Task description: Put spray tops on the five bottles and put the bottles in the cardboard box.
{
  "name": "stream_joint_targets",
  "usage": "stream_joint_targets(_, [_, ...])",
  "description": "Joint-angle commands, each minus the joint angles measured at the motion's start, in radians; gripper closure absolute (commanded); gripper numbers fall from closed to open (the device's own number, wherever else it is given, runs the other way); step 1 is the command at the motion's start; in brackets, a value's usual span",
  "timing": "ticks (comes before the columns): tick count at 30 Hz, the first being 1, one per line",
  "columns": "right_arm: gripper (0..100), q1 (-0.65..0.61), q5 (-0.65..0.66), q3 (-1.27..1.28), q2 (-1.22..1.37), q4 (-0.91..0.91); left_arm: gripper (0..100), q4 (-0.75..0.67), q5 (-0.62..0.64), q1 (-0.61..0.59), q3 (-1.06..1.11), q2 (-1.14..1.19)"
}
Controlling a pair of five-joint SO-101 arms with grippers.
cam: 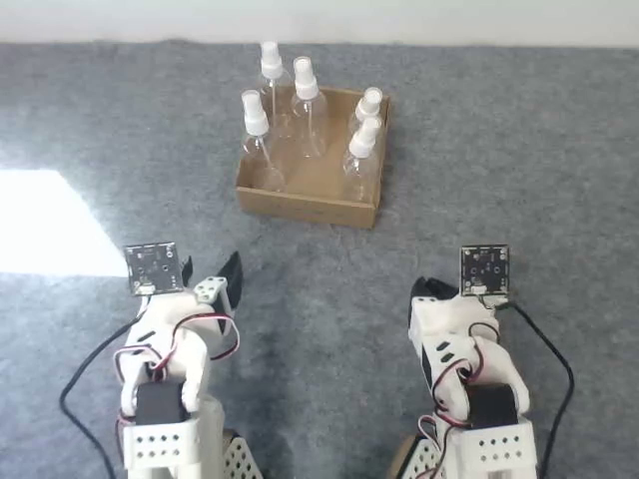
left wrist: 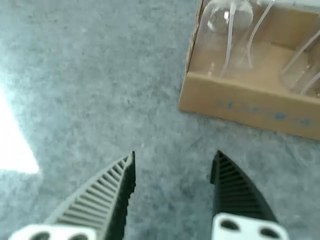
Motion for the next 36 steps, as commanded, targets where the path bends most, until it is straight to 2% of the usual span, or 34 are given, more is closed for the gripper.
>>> stream_joint_targets(1, [99.1,0.019,-0.009,0.021,-0.013,0.096,77,0.069,-0.008,0.0,-0.01,-0.015])
stream_joint_targets(7, [99.1,0.021,-0.009,0.021,-0.012,0.216,78,0.166,-0.008,0.0,-0.01,-0.015])
stream_joint_targets(10, [99.1,0.021,-0.009,0.021,-0.012,0.303,86,0.192,-0.008,0.0,-0.01,-0.015])
stream_joint_targets(14, [99.1,0.021,-0.012,0.021,-0.012,0.314,100,0.198,-0.008,-0.003,-0.01,-0.015])
stream_joint_targets(23, [99.1,0.016,-0.011,0.021,-0.012,0.314,98,0.282,0.0,-0.006,-0.01,-0.015])
stream_joint_targets(36, [99.1,0.016,-0.011,0.021,-0.012,0.314,98,0.282,-0.002,-0.006,-0.01,-0.017])
